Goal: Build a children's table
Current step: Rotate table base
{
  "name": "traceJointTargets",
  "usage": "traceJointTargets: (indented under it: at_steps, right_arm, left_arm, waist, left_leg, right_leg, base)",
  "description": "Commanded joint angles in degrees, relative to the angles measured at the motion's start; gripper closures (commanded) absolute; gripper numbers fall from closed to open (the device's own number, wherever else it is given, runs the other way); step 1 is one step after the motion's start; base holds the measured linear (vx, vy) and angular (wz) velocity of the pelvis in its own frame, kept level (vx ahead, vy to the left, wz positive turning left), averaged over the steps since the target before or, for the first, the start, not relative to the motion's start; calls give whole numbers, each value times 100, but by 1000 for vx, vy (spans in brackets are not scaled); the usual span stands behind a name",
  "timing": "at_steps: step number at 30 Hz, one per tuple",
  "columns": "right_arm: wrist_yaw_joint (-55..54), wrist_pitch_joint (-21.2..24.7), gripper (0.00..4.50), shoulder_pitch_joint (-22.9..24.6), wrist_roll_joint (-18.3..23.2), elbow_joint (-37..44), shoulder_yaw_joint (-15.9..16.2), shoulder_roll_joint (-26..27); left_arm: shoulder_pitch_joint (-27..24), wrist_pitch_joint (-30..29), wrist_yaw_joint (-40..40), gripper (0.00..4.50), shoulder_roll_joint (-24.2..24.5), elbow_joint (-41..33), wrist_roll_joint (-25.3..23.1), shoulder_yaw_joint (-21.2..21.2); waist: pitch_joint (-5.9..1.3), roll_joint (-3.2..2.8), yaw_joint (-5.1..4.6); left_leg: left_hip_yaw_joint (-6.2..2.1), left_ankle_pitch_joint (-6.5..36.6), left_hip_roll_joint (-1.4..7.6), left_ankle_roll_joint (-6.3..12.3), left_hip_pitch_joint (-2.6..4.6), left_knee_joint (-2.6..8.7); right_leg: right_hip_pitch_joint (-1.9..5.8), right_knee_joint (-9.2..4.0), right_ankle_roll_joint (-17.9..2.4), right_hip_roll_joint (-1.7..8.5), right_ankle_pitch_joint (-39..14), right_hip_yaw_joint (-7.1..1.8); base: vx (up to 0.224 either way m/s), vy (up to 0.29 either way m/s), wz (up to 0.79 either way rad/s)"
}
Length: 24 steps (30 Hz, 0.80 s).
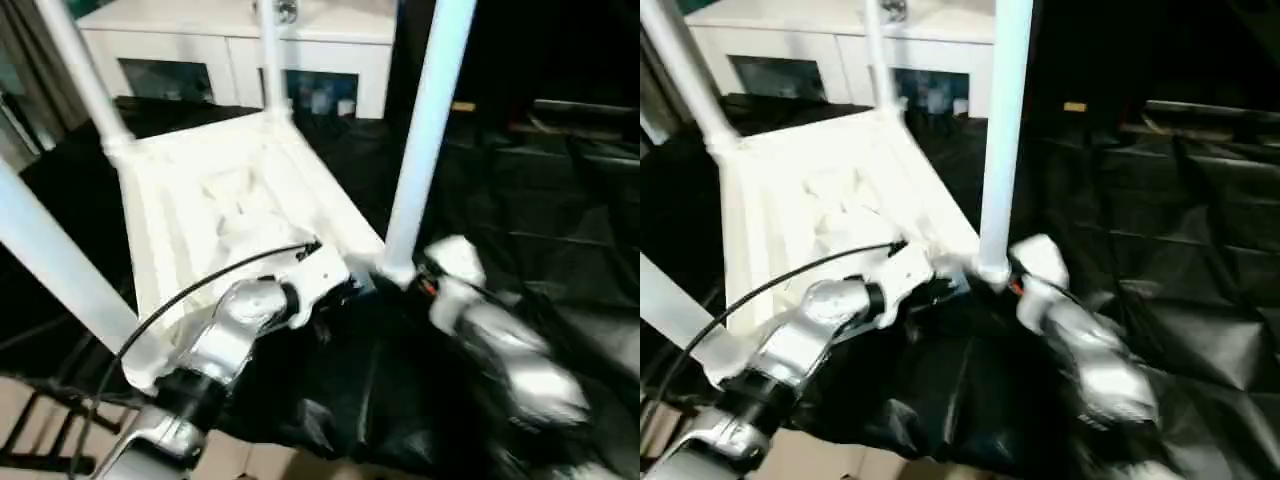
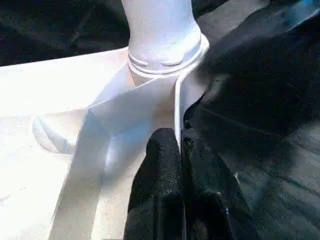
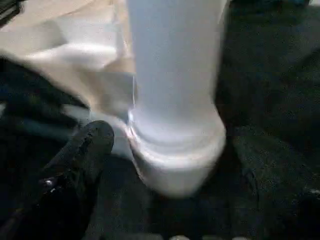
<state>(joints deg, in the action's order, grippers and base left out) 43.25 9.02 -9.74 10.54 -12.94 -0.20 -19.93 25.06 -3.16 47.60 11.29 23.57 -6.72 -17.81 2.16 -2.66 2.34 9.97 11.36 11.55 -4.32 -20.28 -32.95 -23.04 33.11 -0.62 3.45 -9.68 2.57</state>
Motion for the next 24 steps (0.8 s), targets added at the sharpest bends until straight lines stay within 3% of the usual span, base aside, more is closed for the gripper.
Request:
traceJointTargets:
  at_steps: [1, 6, 14, 15, 17, 19, 24]
  right_arm:
    - [287, 100, 27, 35, 214, 327, -187, -168]
    - [650, 184, 27, 184, 526, 627, -381, -586]
    - [1202, 365, 27, 411, 688, 1040, -149, -844]
    - [1371, 467, 27, 492, 752, 1225, -41, -956]
    - [1453, 530, 22, 536, 798, 1334, 16, -1023]
    - [1579, 776, 22, 551, 994, 1631, 88, -1073]
    - [1652, 969, 22, 369, 1102, 1771, 326, -885]
  left_arm:
    - [-122, 139, 266, 450, 67, -12, 112, -114]
    - [-227, 359, 704, 450, 323, -107, 262, -112]
    - [-120, 566, 733, 450, 575, 73, 332, 82]
    - [-74, 363, 644, 450, 574, 44, 449, 257]
    - [-63, 246, 638, 406, 585, -13, 528, 342]
    - [-214, -111, 608, 389, 467, -480, 1026, 713]
    - [-666, -657, 655, 347, 462, -1336, 1502, 890]
  waist:
    - [-282, 71, -1]
    - [-287, 74, -24]
    - [-307, 66, -6]
    - [-299, 75, -4]
    - [-289, 71, 2]
    - [-296, 53, -8]
    - [-287, 38, 10]
  left_leg:
    - [-8, 1198, 112, 453, -28, 342]
    - [-20, 1170, 111, 460, -32, 344]
    - [-20, 999, 120, 546, -46, 325]
    - [-17, 1030, 111, 534, -47, 325]
    - [-21, 1081, 116, 518, -48, 335]
    - [-32, 1102, 104, 469, -66, 333]
    - [-25, 1119, 133, 471, -34, 333]
  right_leg:
    - [308, -443, -1002, 354, -1655, -193]
    - [290, -447, -914, 349, -1870, -183]
    - [294, -404, -1000, 352, -1582, -169]
    - [304, -415, -964, 349, -1676, -167]
    - [305, -429, -922, 359, -1840, -169]
    - [316, -423, -922, 370, -1939, -159]
    - [270, -424, -1017, 345, -1858, -163]
  base:
    - [0, 0, 0]
    - [0, 0, 0]
    - [0, 0, 0]
    - [0, 0, 0]
    - [0, 0, 0]
    - [0, 0, 0]
    - [0, 0, 0]
